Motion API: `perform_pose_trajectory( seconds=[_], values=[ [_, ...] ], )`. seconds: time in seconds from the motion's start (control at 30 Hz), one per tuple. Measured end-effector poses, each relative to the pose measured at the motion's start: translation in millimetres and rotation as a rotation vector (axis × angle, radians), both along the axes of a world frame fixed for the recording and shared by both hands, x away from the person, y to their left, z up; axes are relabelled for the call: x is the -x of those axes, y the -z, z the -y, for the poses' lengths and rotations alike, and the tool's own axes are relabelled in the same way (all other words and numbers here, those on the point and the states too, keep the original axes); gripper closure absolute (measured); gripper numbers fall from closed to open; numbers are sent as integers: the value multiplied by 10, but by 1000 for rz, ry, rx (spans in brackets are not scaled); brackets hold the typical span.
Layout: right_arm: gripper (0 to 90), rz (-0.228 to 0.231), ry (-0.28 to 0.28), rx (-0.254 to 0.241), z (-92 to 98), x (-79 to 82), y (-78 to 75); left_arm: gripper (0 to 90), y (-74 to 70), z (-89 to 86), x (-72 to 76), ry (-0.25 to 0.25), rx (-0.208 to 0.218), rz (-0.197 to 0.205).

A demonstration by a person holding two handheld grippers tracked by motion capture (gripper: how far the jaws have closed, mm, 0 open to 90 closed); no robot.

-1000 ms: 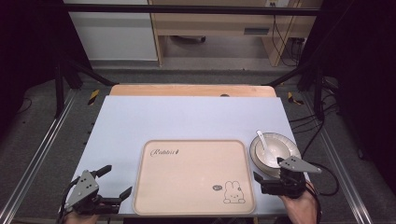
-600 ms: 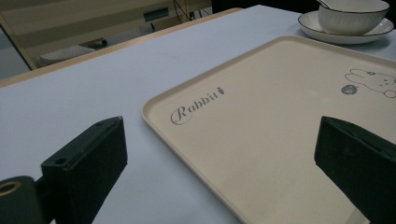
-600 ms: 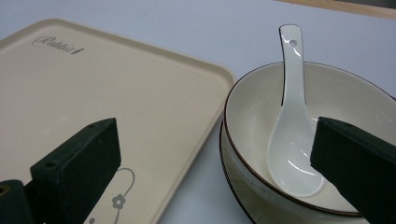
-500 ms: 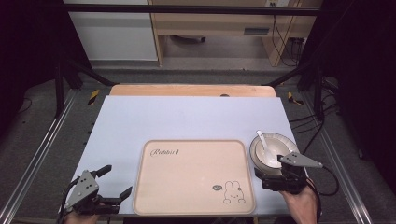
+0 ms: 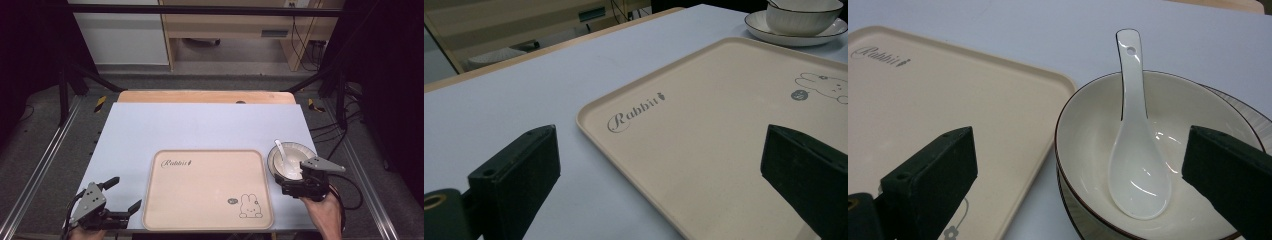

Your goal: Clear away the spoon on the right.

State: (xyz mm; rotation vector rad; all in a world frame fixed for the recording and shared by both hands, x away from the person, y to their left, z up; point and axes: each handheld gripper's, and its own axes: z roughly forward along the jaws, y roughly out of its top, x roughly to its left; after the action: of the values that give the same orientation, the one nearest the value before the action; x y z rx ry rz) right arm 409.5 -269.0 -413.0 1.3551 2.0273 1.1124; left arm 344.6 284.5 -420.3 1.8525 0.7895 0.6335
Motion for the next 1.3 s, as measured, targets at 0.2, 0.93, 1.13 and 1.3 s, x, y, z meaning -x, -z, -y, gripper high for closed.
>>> perform_pose_trajectory(
  seconds=[0.2,0.93,1.13,1.3],
  values=[
    [16,-18,16,9,15,-56,-14,20,2,-1,-2,-2,0,0],
    [66,-155,51,5,110,-337,-5,20,8,4,-4,-1,-4,-6],
    [172,-167,72,37,155,-407,-4,20,10,4,-5,0,-5,-6],
    [277,-180,89,58,178,-476,-6,20,11,4,-5,-1,-5,-6]
  ],
)
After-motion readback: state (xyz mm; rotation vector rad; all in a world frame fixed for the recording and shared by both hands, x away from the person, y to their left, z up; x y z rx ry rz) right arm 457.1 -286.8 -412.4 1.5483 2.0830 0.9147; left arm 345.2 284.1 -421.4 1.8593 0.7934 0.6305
